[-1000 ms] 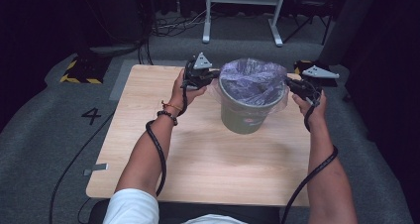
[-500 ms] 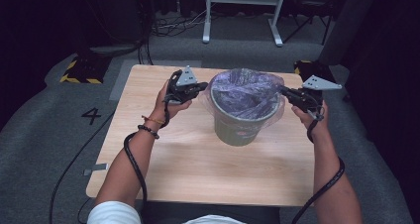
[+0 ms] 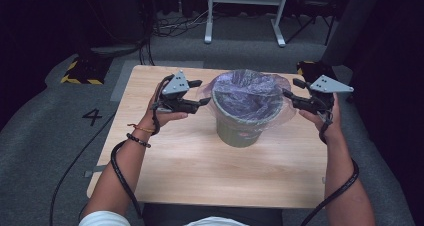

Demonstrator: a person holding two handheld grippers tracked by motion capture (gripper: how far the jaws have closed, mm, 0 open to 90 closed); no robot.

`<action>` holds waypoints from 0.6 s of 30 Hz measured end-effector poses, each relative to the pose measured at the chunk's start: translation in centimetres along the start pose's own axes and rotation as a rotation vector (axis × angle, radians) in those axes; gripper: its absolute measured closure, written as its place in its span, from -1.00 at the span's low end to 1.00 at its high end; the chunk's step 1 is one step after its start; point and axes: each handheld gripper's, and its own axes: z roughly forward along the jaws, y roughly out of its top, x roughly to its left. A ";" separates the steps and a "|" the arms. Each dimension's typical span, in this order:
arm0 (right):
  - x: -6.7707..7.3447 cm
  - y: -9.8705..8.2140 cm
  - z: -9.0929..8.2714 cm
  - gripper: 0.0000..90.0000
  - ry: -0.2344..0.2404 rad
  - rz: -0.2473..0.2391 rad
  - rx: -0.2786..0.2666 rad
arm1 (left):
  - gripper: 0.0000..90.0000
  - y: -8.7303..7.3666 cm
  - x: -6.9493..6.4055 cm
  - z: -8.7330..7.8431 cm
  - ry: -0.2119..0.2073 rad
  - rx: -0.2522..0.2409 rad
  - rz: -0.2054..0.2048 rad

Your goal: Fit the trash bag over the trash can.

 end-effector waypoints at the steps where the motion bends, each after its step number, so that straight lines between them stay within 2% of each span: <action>1: 0.0 0.1 0.2 -0.01 -0.003 -0.004 0.004 | -0.25 0.2 0.0 0.3 0.000 0.006 -0.006; 4: 0.1 0.7 0.7 0.00 0.014 -0.010 0.005 | -0.18 0.7 0.5 1.0 0.007 -0.001 -0.021; 7: 0.2 1.2 1.2 0.19 0.016 -0.019 0.003 | -0.02 1.2 1.0 1.7 0.033 0.015 -0.009; 8: 0.2 1.4 1.4 0.33 0.006 -0.025 0.009 | 0.17 1.3 1.1 1.9 0.051 0.025 0.005; 10: 0.0 1.6 1.7 0.56 0.013 -0.026 0.017 | 0.39 1.3 1.2 2.1 0.053 0.028 0.007; 11: -0.2 1.8 1.9 0.73 -0.002 -0.025 0.024 | 0.63 1.4 1.5 2.6 0.067 0.043 0.025; 12: -0.2 1.8 1.9 0.73 -0.002 -0.025 0.024 | 0.72 1.4 1.5 2.6 0.067 0.043 0.025; 14: -0.7 1.9 2.3 0.91 0.000 -0.005 0.029 | 0.94 1.5 2.0 3.3 0.087 0.061 0.027; 15: -0.8 2.0 2.4 0.96 -0.007 -0.001 0.030 | 1.00 1.5 2.2 3.5 0.083 0.064 0.027; 16: -1.1 2.0 2.5 0.97 -0.002 0.010 0.025 | 1.00 1.5 2.3 3.7 0.058 0.058 0.020; 18: -1.2 2.0 2.5 1.00 -0.003 0.020 0.024 | 1.00 1.6 2.3 3.7 0.065 0.058 0.030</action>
